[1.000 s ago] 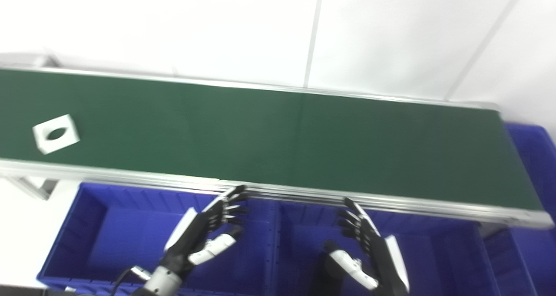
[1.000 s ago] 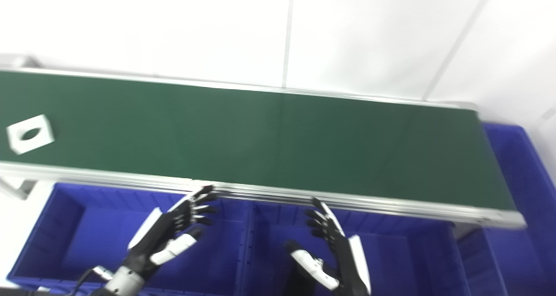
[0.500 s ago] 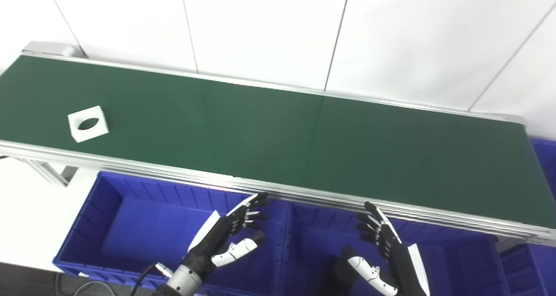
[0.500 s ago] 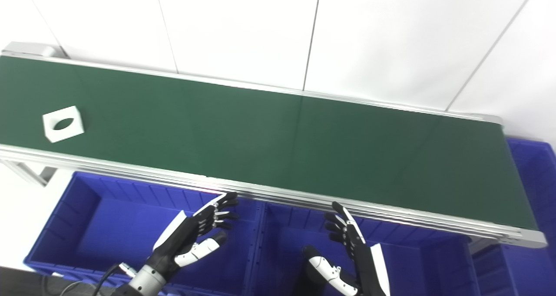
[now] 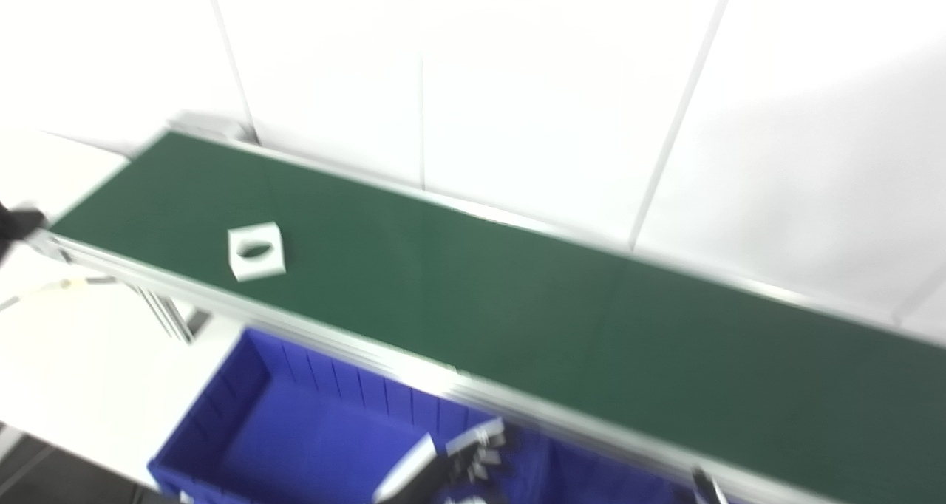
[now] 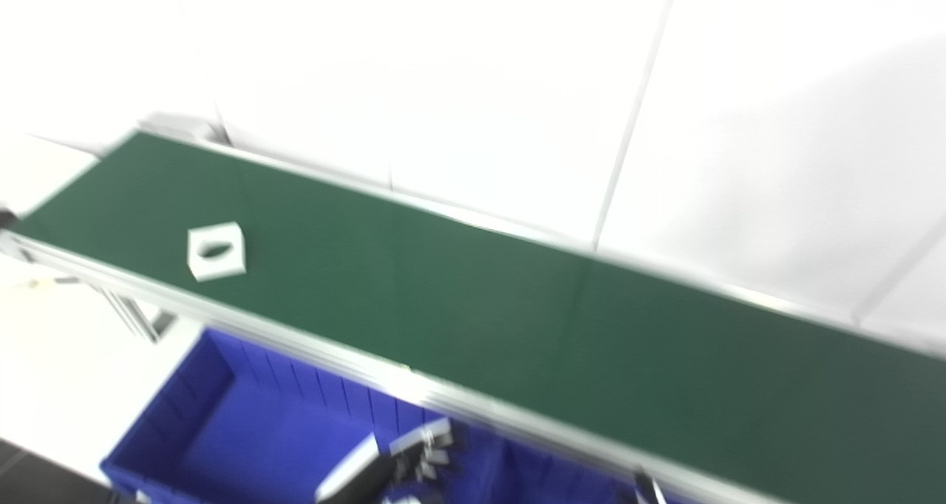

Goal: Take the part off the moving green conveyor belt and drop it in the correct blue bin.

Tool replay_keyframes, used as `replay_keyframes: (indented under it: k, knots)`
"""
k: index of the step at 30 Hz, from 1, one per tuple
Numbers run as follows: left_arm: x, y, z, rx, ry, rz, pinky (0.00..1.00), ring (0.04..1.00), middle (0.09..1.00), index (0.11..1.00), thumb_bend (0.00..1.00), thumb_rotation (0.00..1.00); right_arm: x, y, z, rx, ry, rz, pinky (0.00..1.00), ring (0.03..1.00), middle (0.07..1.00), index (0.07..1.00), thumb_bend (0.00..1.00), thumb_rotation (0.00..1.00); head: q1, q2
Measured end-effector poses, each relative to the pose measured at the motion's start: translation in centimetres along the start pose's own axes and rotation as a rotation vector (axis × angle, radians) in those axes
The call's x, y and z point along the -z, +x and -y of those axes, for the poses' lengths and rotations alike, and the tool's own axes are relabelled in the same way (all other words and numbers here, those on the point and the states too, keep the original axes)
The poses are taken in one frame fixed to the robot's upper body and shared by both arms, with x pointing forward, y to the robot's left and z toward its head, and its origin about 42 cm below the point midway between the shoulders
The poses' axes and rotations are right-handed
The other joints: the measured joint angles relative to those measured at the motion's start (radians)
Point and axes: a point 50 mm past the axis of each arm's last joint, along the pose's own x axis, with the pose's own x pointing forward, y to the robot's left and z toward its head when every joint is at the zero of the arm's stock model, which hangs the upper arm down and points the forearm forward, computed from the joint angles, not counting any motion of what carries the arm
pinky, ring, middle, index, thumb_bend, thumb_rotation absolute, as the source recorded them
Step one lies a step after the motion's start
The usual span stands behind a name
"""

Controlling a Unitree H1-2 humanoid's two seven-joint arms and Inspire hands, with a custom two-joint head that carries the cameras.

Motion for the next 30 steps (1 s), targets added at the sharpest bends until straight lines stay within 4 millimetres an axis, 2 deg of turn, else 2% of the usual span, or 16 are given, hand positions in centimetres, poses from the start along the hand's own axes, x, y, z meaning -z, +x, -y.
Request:
replay_keyframes:
  k: [4, 8, 14, 20, 23, 26, 29, 30]
  knots:
    - [0.7, 0.3, 0.0, 0.002, -0.007, -0.003, 0.69, 0.783, 0.877, 0.897, 0.66, 0.59, 0.8, 0.1, 0.0, 0.0, -0.006, -0.006, 0.82, 0.85, 0.89, 0.965, 0.39, 0.47, 0.006, -0.026]
    - [0.9, 0.5, -0.1, 0.003, -0.006, -0.002, 0.68, 0.775, 0.87, 0.89, 0.67, 0.59, 0.8, 0.2, -0.1, 0.003, -0.011, -0.001, 0.82, 0.846, 0.888, 0.969, 0.35, 0.46, -0.003, -0.046]
    - [1.3, 0.6, -0.3, -0.007, 0.001, -0.01, 0.65, 0.754, 0.846, 0.878, 0.67, 0.59, 1.3, 0.3, -0.4, 0.001, -0.012, -0.005, 0.82, 0.848, 0.887, 0.966, 0.3, 0.39, -0.009, -0.078]
    - [1.4, 0.6, -0.6, 0.001, 0.014, -0.013, 0.65, 0.751, 0.848, 0.87, 0.67, 0.55, 1.4, 0.4, -0.7, 0.007, -0.006, -0.006, 0.82, 0.85, 0.888, 0.968, 0.26, 0.3, -0.009, -0.089]
    - [1.5, 0.7, -0.6, 0.0, 0.014, -0.013, 0.64, 0.73, 0.821, 0.848, 0.68, 0.51, 1.4, 0.5, -0.7, 0.006, -0.005, -0.002, 0.82, 0.851, 0.887, 0.968, 0.26, 0.23, -0.018, -0.095]
    - [1.4, 0.7, -0.6, -0.019, -0.003, -0.008, 0.61, 0.698, 0.781, 0.812, 0.67, 0.46, 1.4, 0.6, -0.7, 0.004, -0.01, -0.001, 0.82, 0.851, 0.89, 0.971, 0.26, 0.23, -0.021, -0.094]
    - [1.0, 0.8, -0.7, -0.054, -0.029, 0.01, 0.59, 0.677, 0.757, 0.783, 0.69, 0.47, 1.4, 0.7, -0.7, 0.002, -0.023, 0.002, 0.82, 0.849, 0.889, 0.969, 0.25, 0.26, -0.015, -0.091]
    - [0.8, 0.8, -0.8, -0.065, -0.035, 0.019, 0.58, 0.668, 0.749, 0.77, 0.69, 0.45, 1.4, 0.7, -0.7, 0.002, -0.024, 0.003, 0.82, 0.847, 0.887, 0.967, 0.25, 0.26, -0.009, -0.092]
